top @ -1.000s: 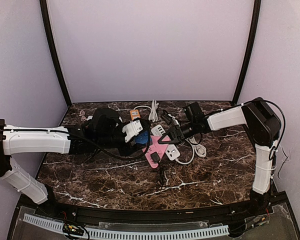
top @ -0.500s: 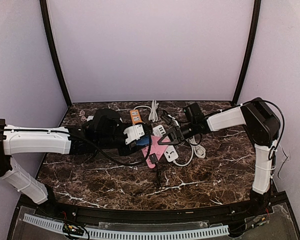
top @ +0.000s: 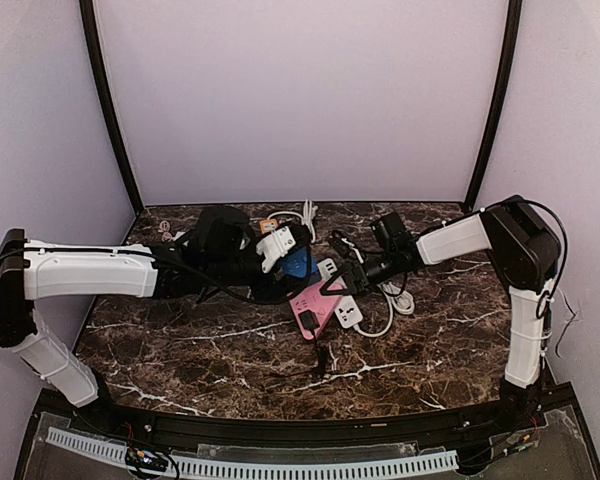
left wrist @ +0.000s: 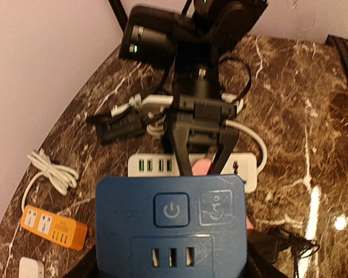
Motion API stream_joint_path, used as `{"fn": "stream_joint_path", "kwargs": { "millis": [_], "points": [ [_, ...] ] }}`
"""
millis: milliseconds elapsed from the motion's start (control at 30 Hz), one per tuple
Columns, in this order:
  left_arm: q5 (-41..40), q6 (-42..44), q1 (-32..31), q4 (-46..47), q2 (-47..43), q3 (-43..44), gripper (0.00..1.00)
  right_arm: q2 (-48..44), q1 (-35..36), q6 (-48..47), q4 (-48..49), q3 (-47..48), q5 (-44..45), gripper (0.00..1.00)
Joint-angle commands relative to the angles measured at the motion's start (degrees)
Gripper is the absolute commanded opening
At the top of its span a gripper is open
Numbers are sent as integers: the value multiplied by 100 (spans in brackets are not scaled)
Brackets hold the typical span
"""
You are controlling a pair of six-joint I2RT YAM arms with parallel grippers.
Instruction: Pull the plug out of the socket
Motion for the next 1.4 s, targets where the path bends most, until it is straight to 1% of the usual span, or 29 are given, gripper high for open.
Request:
{"fn": "stream_joint_path", "kwargs": {
  "millis": [0,67,100,167,200,267,333,367,400,433,467,500,533,567,600,633,667,700,733,767,800,833,900,1033,1167,1367],
  "points": [
    [1329,9,-44,1515,-503,-58,1,75,2,133,-57,-14,312,0],
    [1407,341,-114,2035,-698,-475,1,168,-1,154,-59,15,292,0],
    [1364,405,-122,2111,-735,-622,1,199,0,167,-53,25,300,0],
    [1215,595,-130,1995,-777,-589,1,239,0,172,-37,31,288,0],
    [1156,615,-123,1792,-773,-499,1,242,-2,186,-24,31,288,0],
    [792,459,-109,1636,-810,-420,1,230,-32,196,-18,39,277,0],
    [479,141,-2,1529,-909,-364,1,178,-81,199,2,27,258,0],
    [222,-174,48,1432,-928,-297,1,145,-120,207,16,17,243,0],
    [80,-332,170,1027,-919,-46,1,112,-147,209,17,11,234,0],
    [-332,-672,226,698,-885,130,1,79,-168,211,22,10,231,0],
    [-554,-849,328,-46,-734,623,1,53,-187,204,21,5,214,0],
    [-921,-1142,431,-595,-521,909,1,34,-207,195,22,12,210,0],
    [-1189,-1273,480,-1597,-405,1503,1,21,-215,188,22,13,203,0],
    [-1312,-1516,572,-2439,-175,1753,1,17,-225,179,22,20,207,0],
    [-1533,-1640,612,-2846,-74,2220,1,17,-240,170,27,26,199,0],
    [-1611,-1845,708,-3586,99,2432,1,16,-250,162,33,22,198,0],
    [-1713,-1989,755,-3929,178,2770,1,17,-259,153,36,15,194,0],
    [-1754,-2216,852,-4569,292,2927,1,17,-267,144,39,13,193,0],
    [-1824,-2315,906,-4865,340,3181,1,10,-267,135,49,14,188,0],
    [-1870,-2486,1008,-5403,409,3348,1,4,-283,124,50,13,186,0],
    [-1963,-2630,1063,-5642,434,3409,1,7,-298,114,65,9,189,0],
    [-2015,-2685,1179,-6087,474,3462,1,1,-317,117,73,9,184,0],
    [-2175,-2807,1354,-6558,516,3397,2,-7,-349,113,112,4,162,0],
    [-2459,-2923,1701,-6852,592,2988,3,-35,-391,130,137,-28,119,0],
    [-2899,-3000,1931,-7219,1038,2841,4,-62,-389,137,139,-60,82,0],
    [-3239,-2675,2138,-7449,1794,2797,5,-104,-411,104,269,-102,31,0]
  ]
}}
